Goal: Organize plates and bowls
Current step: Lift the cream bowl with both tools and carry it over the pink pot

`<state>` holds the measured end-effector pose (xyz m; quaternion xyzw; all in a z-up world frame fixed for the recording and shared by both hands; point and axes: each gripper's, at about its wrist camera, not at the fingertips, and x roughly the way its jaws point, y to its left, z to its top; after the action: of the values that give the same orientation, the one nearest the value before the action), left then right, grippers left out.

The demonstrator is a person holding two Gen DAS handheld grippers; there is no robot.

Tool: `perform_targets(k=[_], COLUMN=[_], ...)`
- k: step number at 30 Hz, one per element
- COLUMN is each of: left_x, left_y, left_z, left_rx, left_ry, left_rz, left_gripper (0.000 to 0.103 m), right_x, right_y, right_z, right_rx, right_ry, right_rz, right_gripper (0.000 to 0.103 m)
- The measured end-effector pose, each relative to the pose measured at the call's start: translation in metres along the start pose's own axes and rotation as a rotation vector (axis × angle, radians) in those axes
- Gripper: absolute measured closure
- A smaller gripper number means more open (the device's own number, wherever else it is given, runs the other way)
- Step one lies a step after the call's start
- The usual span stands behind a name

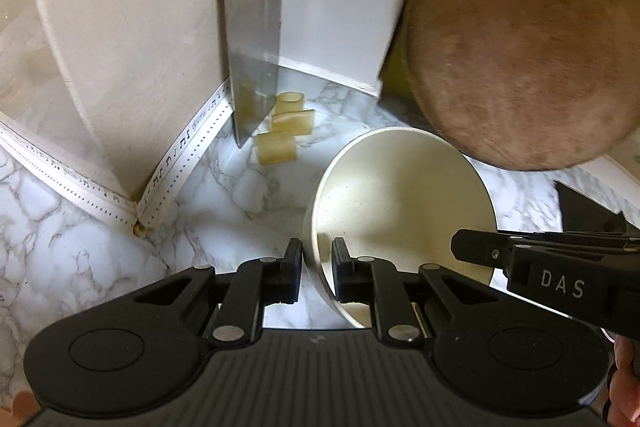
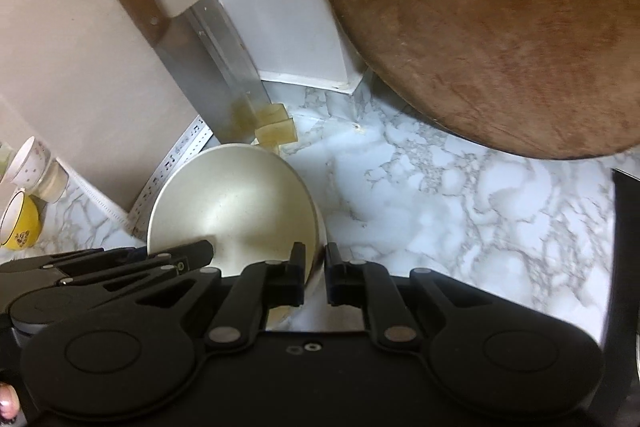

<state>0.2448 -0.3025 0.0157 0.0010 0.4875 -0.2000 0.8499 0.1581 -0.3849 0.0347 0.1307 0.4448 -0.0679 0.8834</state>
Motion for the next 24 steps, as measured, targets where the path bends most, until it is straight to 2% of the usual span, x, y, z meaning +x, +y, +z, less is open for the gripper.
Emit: perform_targets(k=[12, 24], left_x=[-0.052, -0.077], left_y=[-0.029, -0.032], left_z=[-0.033, -0.073], left_rx=[0.064, 0.072], left_ry=[-0.011, -0.007], left_rz=[-0.046, -0.074], left_gripper=[0.088, 0.088], right_x=[-0.063, -0.094], right_y=[-0.009, -0.011], right_z=[-0.046, -0.090], right_rx=[0.016, 0.047], right_ry=[-0.021, -0.034], right_rz=[-0.032, -0.023], right_gripper=[0.093, 0.093])
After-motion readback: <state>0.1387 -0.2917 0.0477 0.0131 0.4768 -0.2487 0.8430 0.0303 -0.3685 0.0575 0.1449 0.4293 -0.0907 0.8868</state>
